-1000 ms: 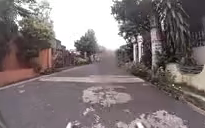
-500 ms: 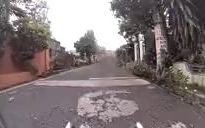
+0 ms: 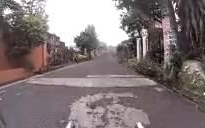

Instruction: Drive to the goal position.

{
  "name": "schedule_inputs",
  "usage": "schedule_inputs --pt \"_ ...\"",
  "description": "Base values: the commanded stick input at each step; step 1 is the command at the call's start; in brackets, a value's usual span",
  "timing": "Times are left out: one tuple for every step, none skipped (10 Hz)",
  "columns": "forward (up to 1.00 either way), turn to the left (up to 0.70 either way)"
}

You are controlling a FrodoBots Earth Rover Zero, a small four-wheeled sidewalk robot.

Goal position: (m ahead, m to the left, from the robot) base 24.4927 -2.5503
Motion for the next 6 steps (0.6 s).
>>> schedule_inputs --pt "0.70 -0.14" --pt "0.70 -0.14" --pt "0.70 0.00" --pt "0.70 0.00" --pt "0.70 0.00" --pt "0.70 0.00"
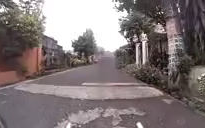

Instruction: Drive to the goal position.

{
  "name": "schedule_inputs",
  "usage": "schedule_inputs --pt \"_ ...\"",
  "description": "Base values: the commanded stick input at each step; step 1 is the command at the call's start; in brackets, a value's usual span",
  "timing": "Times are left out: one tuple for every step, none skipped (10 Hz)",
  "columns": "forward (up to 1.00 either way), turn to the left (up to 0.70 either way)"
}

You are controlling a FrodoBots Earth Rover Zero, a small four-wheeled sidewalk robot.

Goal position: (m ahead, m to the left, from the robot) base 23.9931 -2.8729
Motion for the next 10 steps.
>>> schedule_inputs --pt "0.70 0.00" --pt "0.70 0.00" --pt "0.70 0.00" --pt "0.70 0.00" --pt "0.70 0.00" --pt "0.70 0.00" --pt "0.70 0.00" --pt "0.70 0.00" --pt "0.70 0.00" --pt "0.70 0.00"
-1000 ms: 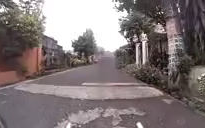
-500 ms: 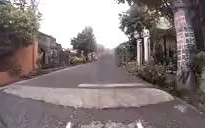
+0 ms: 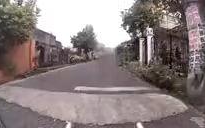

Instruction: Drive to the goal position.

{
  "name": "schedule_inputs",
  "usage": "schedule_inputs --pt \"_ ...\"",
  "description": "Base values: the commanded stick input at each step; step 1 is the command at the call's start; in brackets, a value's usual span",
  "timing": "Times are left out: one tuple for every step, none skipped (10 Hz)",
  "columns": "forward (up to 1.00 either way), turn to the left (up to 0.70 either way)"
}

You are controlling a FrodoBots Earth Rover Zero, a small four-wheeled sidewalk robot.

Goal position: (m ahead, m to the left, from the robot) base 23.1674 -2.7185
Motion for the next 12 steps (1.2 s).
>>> schedule_inputs --pt "0.70 0.00" --pt "0.70 0.00" --pt "0.70 0.00" --pt "0.70 0.00" --pt "0.70 0.00" --pt "0.70 0.00" --pt "0.70 0.00" --pt "0.70 0.00" --pt "0.70 0.00" --pt "0.70 0.00" --pt "0.70 0.00" --pt "0.70 0.00"
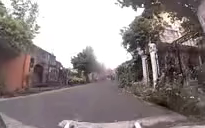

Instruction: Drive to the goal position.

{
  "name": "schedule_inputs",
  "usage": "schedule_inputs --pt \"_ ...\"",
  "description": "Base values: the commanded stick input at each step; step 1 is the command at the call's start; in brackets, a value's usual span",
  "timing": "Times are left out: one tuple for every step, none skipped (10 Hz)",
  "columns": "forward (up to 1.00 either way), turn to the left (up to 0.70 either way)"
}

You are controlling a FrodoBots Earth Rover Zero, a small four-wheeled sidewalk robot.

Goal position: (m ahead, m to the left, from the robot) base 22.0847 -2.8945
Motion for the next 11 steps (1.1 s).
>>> schedule_inputs --pt "0.70 0.00" --pt "0.70 0.00" --pt "0.70 0.00" --pt "0.70 0.00" --pt "0.70 0.00" --pt "0.70 0.00" --pt "0.70 0.00" --pt "0.70 0.00" --pt "0.70 0.00" --pt "0.70 0.00" --pt "0.70 0.00"
